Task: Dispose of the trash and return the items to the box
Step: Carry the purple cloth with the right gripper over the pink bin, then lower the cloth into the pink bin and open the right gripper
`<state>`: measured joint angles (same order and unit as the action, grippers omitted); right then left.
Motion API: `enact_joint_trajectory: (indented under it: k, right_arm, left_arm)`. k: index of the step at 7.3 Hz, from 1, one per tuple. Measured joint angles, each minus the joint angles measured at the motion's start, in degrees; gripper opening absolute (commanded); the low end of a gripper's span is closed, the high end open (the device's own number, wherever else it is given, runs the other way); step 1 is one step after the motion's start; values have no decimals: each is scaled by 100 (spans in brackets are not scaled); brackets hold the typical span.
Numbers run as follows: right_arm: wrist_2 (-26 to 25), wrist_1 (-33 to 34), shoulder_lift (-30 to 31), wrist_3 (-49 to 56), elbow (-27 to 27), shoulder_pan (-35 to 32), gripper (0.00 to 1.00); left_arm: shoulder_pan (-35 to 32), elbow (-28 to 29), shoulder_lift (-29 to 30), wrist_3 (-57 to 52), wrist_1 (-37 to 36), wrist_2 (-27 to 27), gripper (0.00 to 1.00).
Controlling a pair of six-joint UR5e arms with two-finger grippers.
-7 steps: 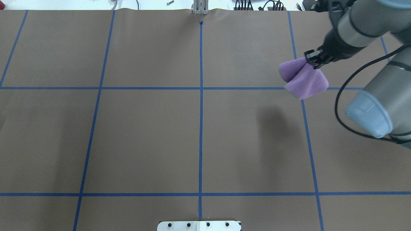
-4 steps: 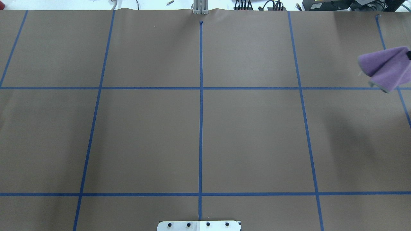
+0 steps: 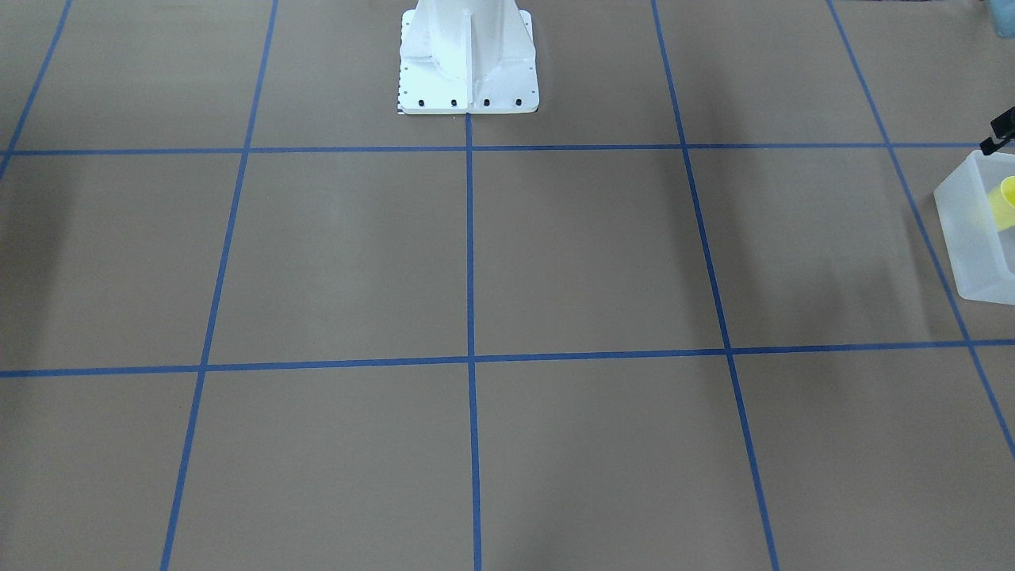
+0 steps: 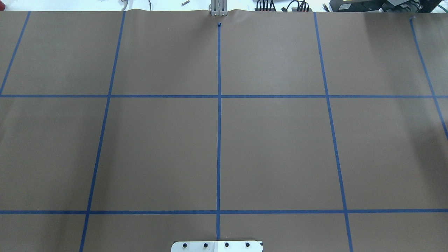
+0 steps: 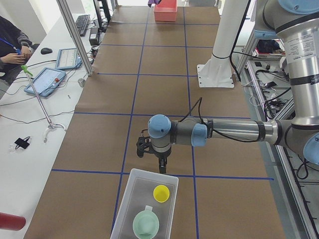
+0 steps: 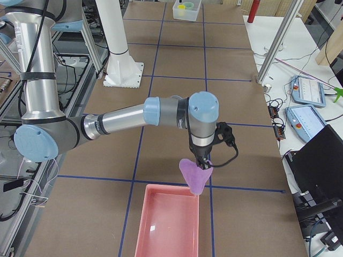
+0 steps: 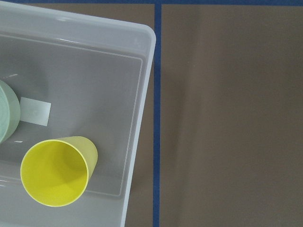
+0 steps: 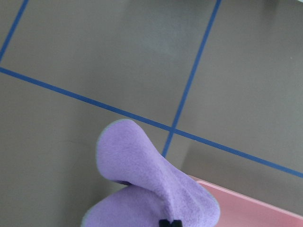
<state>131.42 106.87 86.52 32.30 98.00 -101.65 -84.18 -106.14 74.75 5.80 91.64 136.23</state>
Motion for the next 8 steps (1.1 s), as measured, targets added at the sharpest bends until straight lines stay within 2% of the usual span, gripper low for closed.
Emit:
enact_joint_trajectory:
  k: [2,4,6,8]
  right_arm:
    - [-45,-814,318,627,-913,-278,0]
    - [-99,-1696,872,512,-1137,-318,0]
    - [-115,-1817,1160,444,-850,-374,0]
    - [-109,-1452,1163,438,-374,-476,0]
  left_arm:
    - [11,-10,24,0,5,0,99]
    - [13,-39,29,0,11,0,99]
    - [9,-46,31,0,18,0,99]
    - [10,-44,23,4,23,0,99]
